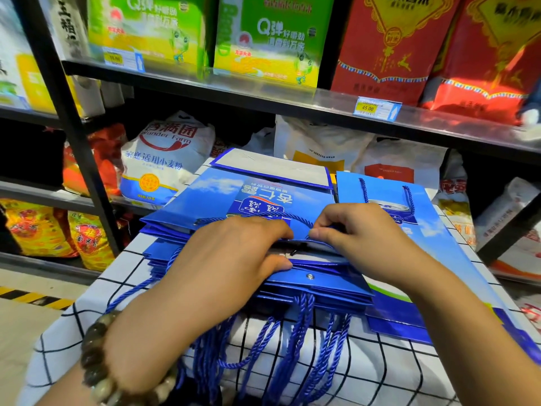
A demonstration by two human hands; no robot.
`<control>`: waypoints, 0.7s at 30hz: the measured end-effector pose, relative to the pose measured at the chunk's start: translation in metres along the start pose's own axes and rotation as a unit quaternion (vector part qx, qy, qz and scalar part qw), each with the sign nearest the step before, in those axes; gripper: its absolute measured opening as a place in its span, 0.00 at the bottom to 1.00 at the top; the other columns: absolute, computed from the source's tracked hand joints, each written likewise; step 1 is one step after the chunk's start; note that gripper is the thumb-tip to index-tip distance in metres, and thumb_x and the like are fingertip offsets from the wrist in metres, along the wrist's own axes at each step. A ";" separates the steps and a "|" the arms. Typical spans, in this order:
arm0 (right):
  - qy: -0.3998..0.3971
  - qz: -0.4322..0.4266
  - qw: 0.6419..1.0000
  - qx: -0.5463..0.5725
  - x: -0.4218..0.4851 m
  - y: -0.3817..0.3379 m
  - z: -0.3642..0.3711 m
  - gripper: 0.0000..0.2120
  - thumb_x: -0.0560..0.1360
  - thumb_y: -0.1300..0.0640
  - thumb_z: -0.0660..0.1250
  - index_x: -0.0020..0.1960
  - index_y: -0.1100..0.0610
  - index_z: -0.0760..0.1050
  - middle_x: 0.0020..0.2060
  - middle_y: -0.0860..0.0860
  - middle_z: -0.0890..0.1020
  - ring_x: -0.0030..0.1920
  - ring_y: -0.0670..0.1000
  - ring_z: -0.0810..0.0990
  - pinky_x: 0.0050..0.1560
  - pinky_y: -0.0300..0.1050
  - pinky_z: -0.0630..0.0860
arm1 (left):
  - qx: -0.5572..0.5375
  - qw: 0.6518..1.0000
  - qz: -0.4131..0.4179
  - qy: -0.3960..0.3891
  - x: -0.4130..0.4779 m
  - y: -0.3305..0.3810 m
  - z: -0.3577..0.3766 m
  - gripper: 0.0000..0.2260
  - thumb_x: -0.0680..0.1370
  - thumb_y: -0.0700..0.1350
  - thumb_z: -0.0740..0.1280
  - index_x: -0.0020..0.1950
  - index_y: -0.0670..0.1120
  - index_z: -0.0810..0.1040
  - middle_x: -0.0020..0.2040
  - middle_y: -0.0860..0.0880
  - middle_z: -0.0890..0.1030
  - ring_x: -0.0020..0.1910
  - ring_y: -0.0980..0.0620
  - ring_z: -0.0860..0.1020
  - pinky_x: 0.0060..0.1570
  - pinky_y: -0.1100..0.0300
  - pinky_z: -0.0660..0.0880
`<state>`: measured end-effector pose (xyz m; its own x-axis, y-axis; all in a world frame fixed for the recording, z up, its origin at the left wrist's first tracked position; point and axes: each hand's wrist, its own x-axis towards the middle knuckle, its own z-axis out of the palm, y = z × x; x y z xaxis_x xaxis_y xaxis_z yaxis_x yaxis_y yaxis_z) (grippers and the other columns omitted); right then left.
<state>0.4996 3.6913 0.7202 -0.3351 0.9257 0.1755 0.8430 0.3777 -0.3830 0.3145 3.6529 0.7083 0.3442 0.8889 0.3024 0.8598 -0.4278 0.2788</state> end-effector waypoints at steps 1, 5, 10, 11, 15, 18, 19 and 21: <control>-0.002 0.005 1.000 0.010 0.000 0.000 -0.001 0.07 0.72 0.48 0.67 0.37 0.48 0.74 0.30 0.43 0.76 0.34 0.43 0.72 0.35 0.38 0.67 | 0.000 1.000 0.003 -0.001 0.001 -0.001 0.000 0.17 0.76 0.60 0.58 0.64 0.61 0.68 0.62 0.60 0.74 0.61 0.57 0.71 0.55 0.58 0.70; 0.002 -0.001 1.000 0.019 -0.002 -0.001 -0.004 0.10 0.72 0.48 0.67 0.34 0.46 0.72 0.30 0.42 0.76 0.33 0.42 0.72 0.36 0.40 0.68 | -0.018 1.000 0.001 -0.015 0.004 -0.005 -0.006 0.16 0.75 0.62 0.61 0.61 0.61 0.73 0.59 0.58 0.78 0.59 0.55 0.73 0.53 0.56 0.71; 0.005 0.004 1.000 -0.018 -0.002 -0.006 -0.007 0.15 0.75 0.48 0.63 0.31 0.47 0.67 0.26 0.44 0.71 0.31 0.43 0.69 0.34 0.41 0.65 | -0.035 0.999 -0.003 -0.008 0.006 -0.002 -0.011 0.15 0.74 0.61 0.61 0.57 0.58 0.77 0.54 0.55 0.81 0.55 0.55 0.75 0.51 0.55 0.72; 0.003 0.004 1.000 -0.012 -0.001 -0.006 -0.007 0.16 0.75 0.48 0.62 0.30 0.49 0.67 0.25 0.45 0.70 0.30 0.44 0.68 0.34 0.44 0.65 | -0.046 0.999 -0.010 -0.003 0.006 0.000 -0.011 0.15 0.74 0.61 0.61 0.56 0.58 0.77 0.53 0.56 0.81 0.55 0.56 0.75 0.51 0.55 0.72; -0.009 -0.007 1.000 -0.024 0.000 -0.009 -0.007 0.18 0.76 0.47 0.59 0.30 0.52 0.66 0.26 0.48 0.69 0.31 0.47 0.68 0.36 0.48 0.67 | 0.004 0.999 -0.018 0.029 0.013 0.008 -0.004 0.16 0.73 0.64 0.61 0.56 0.59 0.75 0.55 0.57 0.79 0.56 0.56 0.73 0.45 0.61 0.68; -0.015 -0.013 1.000 -0.013 0.000 -0.008 -0.006 0.18 0.76 0.47 0.58 0.30 0.53 0.65 0.26 0.48 0.69 0.31 0.47 0.68 0.36 0.48 0.66 | 0.035 0.999 -0.019 0.024 0.018 0.013 0.000 0.16 0.73 0.63 0.61 0.56 0.58 0.74 0.55 0.56 0.78 0.57 0.55 0.73 0.42 0.60 0.64; -0.015 -0.013 1.000 -0.007 0.000 -0.007 -0.005 0.18 0.77 0.47 0.58 0.30 0.53 0.65 0.26 0.48 0.69 0.31 0.47 0.68 0.35 0.47 0.65 | 0.043 0.999 -0.015 0.023 0.019 0.014 0.000 0.15 0.74 0.62 0.61 0.56 0.58 0.73 0.55 0.55 0.78 0.57 0.54 0.73 0.42 0.60 0.64; -0.015 -0.015 1.000 0.005 0.000 -0.006 -0.004 0.17 0.77 0.48 0.58 0.31 0.53 0.65 0.26 0.48 0.69 0.30 0.46 0.68 0.34 0.44 0.64 | 0.081 0.996 0.005 0.027 0.020 0.017 0.000 0.13 0.76 0.58 0.59 0.57 0.55 0.73 0.55 0.53 0.78 0.56 0.51 0.74 0.41 0.59 0.65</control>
<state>0.4962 3.6891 0.7257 -0.3728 0.9139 0.1605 0.8281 0.4057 -0.3869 0.3360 3.6637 0.7193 0.3368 0.8725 0.3539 0.9072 -0.4013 0.1261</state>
